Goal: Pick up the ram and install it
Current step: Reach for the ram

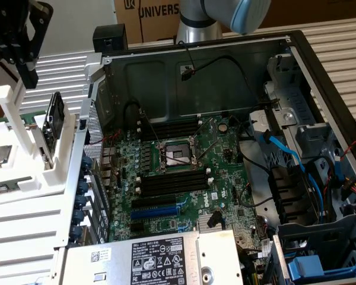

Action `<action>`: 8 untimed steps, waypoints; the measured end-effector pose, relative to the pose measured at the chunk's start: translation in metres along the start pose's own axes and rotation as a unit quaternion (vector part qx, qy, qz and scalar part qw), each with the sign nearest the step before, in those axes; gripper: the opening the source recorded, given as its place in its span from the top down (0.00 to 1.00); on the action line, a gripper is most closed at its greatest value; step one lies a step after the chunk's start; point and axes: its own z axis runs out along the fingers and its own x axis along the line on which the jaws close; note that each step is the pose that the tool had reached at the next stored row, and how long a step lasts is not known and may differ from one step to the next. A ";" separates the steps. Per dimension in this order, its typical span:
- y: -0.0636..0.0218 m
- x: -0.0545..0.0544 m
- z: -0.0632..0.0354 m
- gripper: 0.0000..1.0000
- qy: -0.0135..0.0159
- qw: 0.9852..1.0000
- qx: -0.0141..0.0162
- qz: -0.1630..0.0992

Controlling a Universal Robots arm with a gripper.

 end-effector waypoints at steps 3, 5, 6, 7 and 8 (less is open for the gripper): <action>-0.0010 0.014 0.0000 0.90 0.000 1.000 0.000 0.000; -0.0016 0.023 0.0000 0.90 0.000 1.000 0.000 0.000; -0.0019 0.027 0.0000 0.90 0.000 1.000 -0.001 0.000; -0.0022 0.032 0.0000 0.90 0.000 1.000 -0.001 0.000; -0.0026 0.036 0.0000 0.90 0.000 1.000 -0.001 0.000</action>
